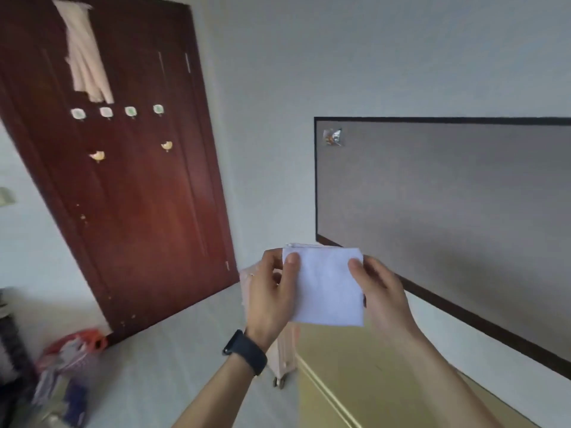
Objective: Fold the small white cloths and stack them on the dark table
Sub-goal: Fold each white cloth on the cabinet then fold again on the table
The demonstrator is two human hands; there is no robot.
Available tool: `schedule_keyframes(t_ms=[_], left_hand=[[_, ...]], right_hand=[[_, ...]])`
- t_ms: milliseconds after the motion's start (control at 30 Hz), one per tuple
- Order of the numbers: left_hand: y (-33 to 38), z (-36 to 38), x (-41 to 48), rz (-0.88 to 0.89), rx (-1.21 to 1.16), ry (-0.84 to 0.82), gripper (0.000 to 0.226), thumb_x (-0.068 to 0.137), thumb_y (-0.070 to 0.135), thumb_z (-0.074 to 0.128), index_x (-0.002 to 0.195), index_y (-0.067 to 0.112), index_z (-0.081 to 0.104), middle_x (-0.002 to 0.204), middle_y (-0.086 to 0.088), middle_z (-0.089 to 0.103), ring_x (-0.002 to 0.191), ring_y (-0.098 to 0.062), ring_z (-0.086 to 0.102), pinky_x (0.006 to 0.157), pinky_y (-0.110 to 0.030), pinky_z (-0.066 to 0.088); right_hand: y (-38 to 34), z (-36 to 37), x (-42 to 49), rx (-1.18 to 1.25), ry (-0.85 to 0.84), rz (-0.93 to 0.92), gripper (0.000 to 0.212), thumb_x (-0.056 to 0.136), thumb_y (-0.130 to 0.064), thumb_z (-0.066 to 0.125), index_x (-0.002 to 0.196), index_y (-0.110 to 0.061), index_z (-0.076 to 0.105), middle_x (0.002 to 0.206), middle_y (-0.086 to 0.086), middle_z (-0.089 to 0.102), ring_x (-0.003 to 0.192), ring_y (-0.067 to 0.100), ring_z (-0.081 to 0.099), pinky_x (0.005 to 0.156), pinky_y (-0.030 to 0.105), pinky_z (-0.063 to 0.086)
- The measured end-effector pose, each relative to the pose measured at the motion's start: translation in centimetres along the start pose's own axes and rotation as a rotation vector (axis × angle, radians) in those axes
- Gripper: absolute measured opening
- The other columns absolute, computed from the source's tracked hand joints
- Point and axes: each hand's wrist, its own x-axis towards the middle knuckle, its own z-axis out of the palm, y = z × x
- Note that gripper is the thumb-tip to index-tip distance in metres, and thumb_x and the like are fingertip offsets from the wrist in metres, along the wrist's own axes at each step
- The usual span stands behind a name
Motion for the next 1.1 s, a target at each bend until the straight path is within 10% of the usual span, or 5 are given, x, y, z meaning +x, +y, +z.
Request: schedule_keyframes(t_ms=[667, 967, 1100], left_hand=[[3.8, -57.9, -26.6, -0.231, 0.490, 0.894, 0.026, 0.097, 0.046, 0.055, 0.081, 0.025, 0.057, 0.065, 0.007, 0.055, 0.052, -0.004, 0.042, 0.049, -0.015, 0.035], [0.6, -78.8, -38.5, -0.485, 0.377, 1.070, 0.028, 0.094, 0.045, 0.059, 0.082, 0.020, 0.063, 0.070, 0.008, 0.057, 0.055, 0.000, 0.046, 0.052, -0.012, 0.038], [-2.3, -86.1, -41.4, -0.660, 0.311, 1.037, 0.035, 0.094, 0.052, 0.057, 0.088, 0.018, 0.065, 0.080, 0.004, 0.067, 0.066, -0.009, 0.057, 0.062, -0.027, 0.046]], right_hand=[[-8.5, 53.1, -33.0, 0.068, -0.605, -0.315, 0.026, 0.099, -0.036, 0.053, 0.078, -0.020, 0.050, 0.062, -0.004, 0.050, 0.059, 0.010, 0.044, 0.058, 0.027, 0.040], [-8.0, 72.2, -49.1, 0.019, -0.895, -0.105, 0.019, 0.098, -0.036, 0.057, 0.088, -0.020, 0.060, 0.078, -0.004, 0.066, 0.069, 0.003, 0.056, 0.059, 0.008, 0.040], [-5.2, 79.8, -53.0, 0.022, -1.019, 0.070, 0.025, 0.096, -0.040, 0.058, 0.086, -0.018, 0.063, 0.077, -0.009, 0.064, 0.072, 0.009, 0.057, 0.065, 0.022, 0.044]])
